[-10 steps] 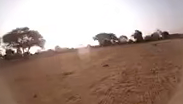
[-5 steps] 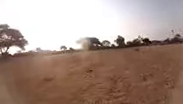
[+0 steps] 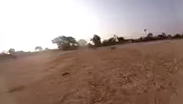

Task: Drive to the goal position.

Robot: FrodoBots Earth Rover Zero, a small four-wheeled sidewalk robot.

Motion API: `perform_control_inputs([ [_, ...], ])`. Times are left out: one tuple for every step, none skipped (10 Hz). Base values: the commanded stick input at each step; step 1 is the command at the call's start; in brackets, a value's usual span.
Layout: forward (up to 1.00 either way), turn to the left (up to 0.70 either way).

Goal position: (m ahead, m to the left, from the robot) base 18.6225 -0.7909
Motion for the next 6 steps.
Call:
perform_control_inputs([
  [0.67,0.00],
  [0.67,0.00],
  [0.67,0.00],
  [0.67,0.00],
  [0.68,0.00],
  [0.70,0.00],
])
